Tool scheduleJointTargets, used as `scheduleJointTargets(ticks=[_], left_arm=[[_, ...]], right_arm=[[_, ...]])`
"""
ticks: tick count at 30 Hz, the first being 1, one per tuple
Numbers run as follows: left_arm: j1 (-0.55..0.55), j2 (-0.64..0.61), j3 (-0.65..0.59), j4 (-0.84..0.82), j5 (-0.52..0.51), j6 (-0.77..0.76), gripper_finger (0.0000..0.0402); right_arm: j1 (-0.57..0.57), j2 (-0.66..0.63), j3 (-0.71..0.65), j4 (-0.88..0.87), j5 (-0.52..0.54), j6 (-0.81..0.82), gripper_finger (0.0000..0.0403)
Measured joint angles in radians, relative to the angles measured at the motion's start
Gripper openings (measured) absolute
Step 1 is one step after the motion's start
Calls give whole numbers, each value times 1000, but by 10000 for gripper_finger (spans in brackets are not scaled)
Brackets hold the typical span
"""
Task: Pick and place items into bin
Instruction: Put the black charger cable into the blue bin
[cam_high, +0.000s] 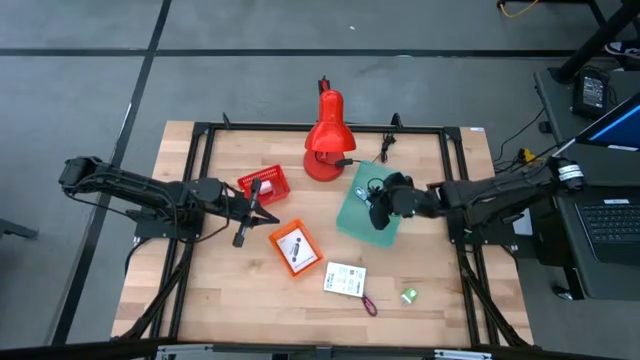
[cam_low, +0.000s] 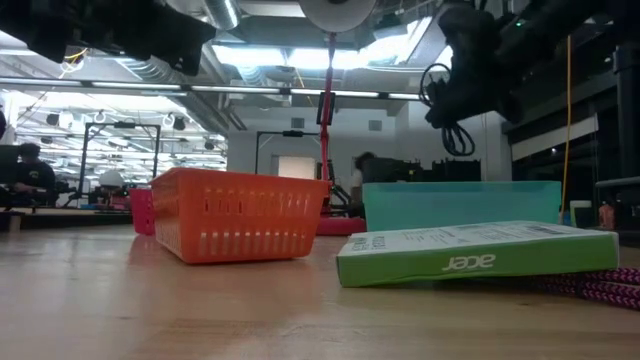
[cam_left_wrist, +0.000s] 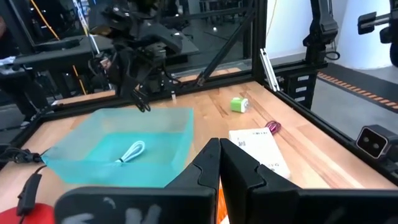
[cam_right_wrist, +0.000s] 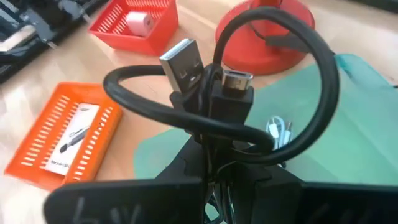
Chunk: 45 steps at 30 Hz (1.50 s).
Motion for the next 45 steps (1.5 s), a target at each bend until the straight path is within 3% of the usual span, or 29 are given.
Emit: scheduleJointTargets(ticks=[12,24,45], left_arm=[[0,0,0,-13,0,-14,8],[0,0,0,-26,-1,-16,5],[0,0,0,-37,-2,-25,5]], right_arm=[[-205,7,75,-166,-250,-8,22],[-209,148,118,-234,-272,-15,22],[-217,270,118,-201,-262,-88,27]])
